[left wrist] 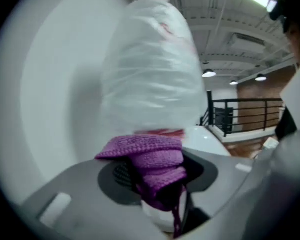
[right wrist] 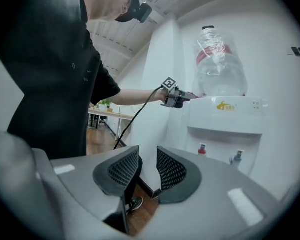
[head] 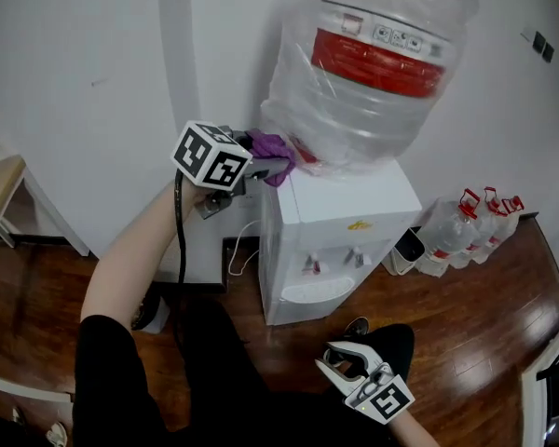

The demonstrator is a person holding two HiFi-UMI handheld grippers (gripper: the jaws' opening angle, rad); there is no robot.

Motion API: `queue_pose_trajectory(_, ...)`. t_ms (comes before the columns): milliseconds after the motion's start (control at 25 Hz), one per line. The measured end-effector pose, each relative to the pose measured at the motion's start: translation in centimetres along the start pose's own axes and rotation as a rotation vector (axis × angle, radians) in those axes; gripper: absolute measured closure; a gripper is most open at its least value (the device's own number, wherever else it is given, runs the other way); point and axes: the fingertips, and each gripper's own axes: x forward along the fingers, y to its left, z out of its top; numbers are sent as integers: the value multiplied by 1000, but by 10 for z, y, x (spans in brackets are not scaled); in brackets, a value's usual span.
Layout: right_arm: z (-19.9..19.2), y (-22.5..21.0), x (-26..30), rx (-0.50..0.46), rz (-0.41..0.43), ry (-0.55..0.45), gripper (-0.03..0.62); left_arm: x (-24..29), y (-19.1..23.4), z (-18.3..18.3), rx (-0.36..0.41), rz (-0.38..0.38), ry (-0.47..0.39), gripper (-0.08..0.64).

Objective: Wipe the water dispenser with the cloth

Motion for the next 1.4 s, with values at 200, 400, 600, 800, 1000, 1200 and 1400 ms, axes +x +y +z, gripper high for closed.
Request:
queue_pose_trajectory(200, -11, -3, 7, -8, -27, 42, 477, 45, 135, -4, -97, 242, 27, 345)
queue_pose_trajectory(400, -14, 2, 13, 6, -1, 55, 477, 26, 123, -15, -176, 246, -42, 347)
queue_pose_trajectory(600, -35, 5, 20, 53, 52, 92, 477, -40, -34, -30, -87, 8, -157, 348)
queue_pose_trajectory(800, -32, 19, 38, 69, 110, 90, 479, -72, -156, -37, -41, -229, -281, 348)
queue_pose_trajectory(1000, -30, 34, 44, 20, 118, 104, 479, -53, -103, -55, 1, -193, -260, 344)
queue_pose_trajectory(1200, -40, 25, 38, 32, 67, 154, 479, -16, 35, -63, 22, 65, -158, 345)
queue_pose_trajectory(1400, -42, 24, 41, 8, 56, 166, 479, 18, 120, -67, -48, 201, -53, 345)
